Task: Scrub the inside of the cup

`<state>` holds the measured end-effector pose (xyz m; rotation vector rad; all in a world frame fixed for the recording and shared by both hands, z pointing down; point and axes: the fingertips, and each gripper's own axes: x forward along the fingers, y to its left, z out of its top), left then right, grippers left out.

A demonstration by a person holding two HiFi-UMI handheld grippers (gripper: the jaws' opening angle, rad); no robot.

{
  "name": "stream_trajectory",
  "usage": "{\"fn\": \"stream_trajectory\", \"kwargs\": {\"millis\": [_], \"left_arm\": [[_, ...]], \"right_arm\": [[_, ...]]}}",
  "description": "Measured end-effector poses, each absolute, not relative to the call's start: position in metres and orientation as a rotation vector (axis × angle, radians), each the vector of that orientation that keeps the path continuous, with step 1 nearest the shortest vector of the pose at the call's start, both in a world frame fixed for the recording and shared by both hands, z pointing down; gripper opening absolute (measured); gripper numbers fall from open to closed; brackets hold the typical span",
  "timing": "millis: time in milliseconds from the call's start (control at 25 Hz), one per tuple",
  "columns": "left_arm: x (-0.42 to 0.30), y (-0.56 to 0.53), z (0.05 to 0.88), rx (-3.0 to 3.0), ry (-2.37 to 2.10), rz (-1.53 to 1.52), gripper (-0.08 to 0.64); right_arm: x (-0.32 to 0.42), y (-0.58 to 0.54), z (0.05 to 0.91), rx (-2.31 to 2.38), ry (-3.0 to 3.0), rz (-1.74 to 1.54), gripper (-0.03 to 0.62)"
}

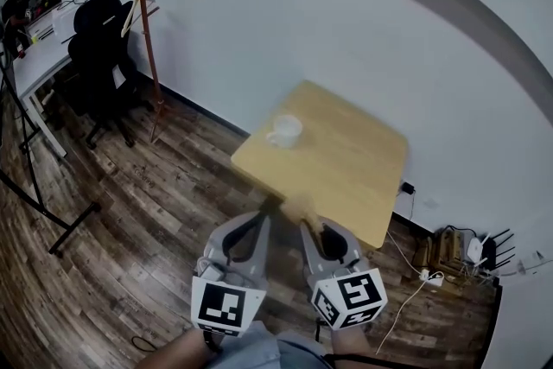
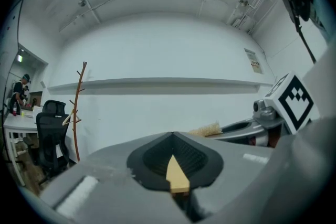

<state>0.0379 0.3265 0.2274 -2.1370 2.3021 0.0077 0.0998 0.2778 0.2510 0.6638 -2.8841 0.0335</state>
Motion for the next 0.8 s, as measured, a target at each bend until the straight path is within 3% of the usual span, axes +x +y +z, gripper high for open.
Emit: {"fn": "stream_trajectory", "kwargs": {"millis": [800], "left_arm": [[0.0,0.232,0.282,-2.306,2.281,-0.137,0.02]], "right_arm": [[0.069,0.185,0.282,0.754,-2.866,0.203,0.066]]}}
